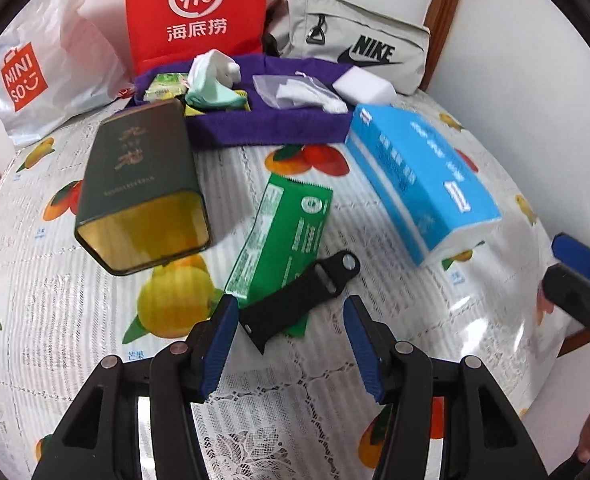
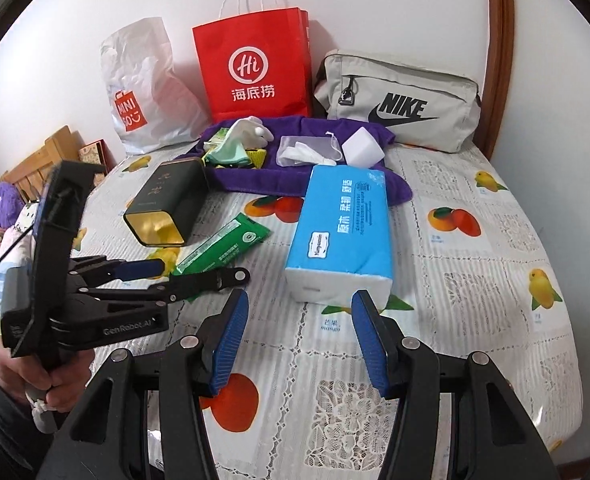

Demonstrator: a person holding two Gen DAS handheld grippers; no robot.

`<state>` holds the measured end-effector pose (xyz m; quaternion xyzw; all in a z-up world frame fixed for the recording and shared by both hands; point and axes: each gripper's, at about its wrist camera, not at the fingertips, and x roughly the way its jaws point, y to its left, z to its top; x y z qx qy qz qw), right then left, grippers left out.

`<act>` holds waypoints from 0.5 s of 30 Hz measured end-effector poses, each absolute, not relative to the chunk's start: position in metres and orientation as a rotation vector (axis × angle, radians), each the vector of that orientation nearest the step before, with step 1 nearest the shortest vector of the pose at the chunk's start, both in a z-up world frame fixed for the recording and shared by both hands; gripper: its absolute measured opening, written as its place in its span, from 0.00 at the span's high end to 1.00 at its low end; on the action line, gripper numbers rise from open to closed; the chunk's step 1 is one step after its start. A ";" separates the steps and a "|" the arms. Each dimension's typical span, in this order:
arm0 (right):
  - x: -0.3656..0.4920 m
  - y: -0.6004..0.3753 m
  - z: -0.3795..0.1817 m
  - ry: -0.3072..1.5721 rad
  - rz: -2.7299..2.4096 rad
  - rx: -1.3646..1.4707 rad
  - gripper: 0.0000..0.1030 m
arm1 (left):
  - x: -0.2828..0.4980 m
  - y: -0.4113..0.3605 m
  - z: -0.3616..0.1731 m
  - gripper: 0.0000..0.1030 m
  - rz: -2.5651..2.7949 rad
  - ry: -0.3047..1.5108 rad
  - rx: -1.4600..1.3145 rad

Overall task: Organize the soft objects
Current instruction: 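Pull both tools back and reach the left tool to the black strap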

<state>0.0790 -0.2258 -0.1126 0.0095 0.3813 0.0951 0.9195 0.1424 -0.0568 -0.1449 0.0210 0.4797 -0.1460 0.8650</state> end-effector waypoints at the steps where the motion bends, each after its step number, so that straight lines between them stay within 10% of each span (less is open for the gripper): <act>1: 0.079 -0.225 -0.114 0.785 0.198 0.020 0.48 | 0.142 -0.058 -0.147 0.49 -0.306 1.006 0.055; 6: 0.077 -0.226 -0.119 0.791 0.204 0.024 0.48 | 0.140 -0.063 -0.159 0.52 -0.313 1.025 0.105; 9: 0.078 -0.229 -0.123 0.800 0.195 0.031 0.48 | 0.131 -0.065 -0.157 0.76 -0.332 1.005 0.142; 15: 0.081 -0.239 -0.130 0.814 0.175 0.052 0.48 | 0.125 -0.063 -0.145 0.75 -0.386 0.975 0.126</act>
